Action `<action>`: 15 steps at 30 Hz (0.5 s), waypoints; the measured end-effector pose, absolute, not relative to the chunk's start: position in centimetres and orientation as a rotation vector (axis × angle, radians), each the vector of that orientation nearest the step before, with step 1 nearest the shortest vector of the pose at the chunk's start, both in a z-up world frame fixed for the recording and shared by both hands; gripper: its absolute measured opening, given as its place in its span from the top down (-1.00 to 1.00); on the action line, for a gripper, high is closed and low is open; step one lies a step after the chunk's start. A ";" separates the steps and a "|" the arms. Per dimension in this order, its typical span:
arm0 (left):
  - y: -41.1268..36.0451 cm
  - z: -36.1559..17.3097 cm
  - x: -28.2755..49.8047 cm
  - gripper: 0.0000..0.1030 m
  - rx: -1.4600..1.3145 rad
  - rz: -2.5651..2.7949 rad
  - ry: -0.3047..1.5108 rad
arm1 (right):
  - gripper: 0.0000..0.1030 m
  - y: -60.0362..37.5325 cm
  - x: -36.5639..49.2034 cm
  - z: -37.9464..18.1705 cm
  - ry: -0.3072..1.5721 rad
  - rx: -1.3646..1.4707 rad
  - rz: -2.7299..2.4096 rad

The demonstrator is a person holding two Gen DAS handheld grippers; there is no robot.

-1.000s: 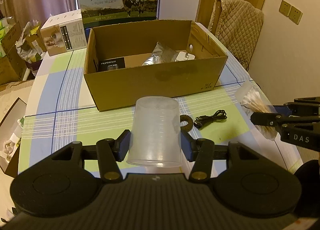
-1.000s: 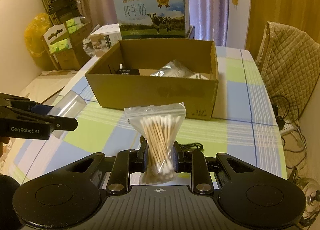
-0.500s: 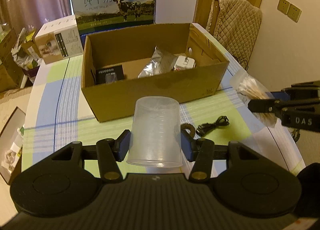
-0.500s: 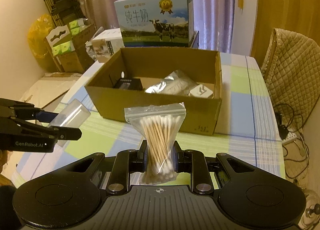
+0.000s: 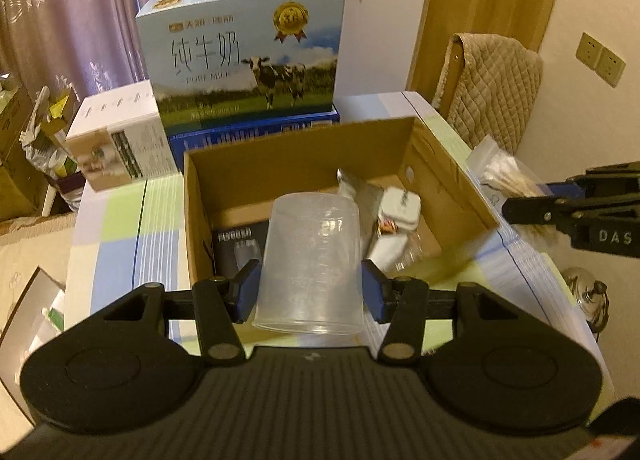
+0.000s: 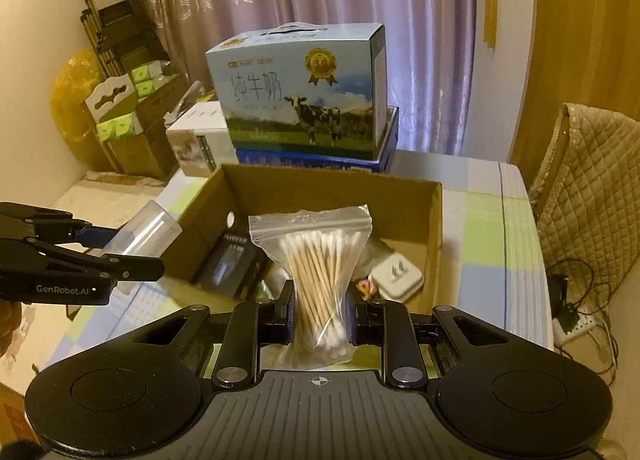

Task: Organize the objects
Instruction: 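Lower the clear cup and cotton-swab bag into the cardboard box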

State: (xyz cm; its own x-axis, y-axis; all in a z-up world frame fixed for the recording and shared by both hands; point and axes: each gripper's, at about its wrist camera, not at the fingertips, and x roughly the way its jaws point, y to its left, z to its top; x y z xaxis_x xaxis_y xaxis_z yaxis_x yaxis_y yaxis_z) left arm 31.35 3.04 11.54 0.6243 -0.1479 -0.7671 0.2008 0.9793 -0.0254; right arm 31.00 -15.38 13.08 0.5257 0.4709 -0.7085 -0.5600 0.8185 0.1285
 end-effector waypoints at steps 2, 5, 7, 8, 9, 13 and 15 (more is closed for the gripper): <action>3.0 11.5 32.7 0.07 0.077 -0.195 0.877 | 0.61 -14.9 32.5 12.7 0.828 -0.097 0.614; 3.0 11.1 34.2 0.07 0.081 -0.191 0.885 | 0.61 -14.1 34.1 12.0 0.850 -0.091 0.614; 3.0 10.7 34.9 0.07 0.085 -0.193 0.889 | 0.61 -13.7 34.9 11.5 0.858 -0.095 0.612; 3.0 10.5 35.1 0.07 0.090 -0.193 0.891 | 0.61 -13.5 35.3 11.2 0.864 -0.093 0.609; 2.9 10.3 35.3 0.07 0.094 -0.194 0.894 | 0.61 -13.5 35.6 10.9 0.868 -0.090 0.609; 2.9 9.4 36.3 0.07 0.106 -0.196 0.906 | 0.61 -13.4 36.6 10.0 0.881 -0.089 0.603; 2.9 9.0 36.7 0.07 0.105 -0.199 0.912 | 0.61 -13.4 37.0 9.7 0.885 -0.089 0.602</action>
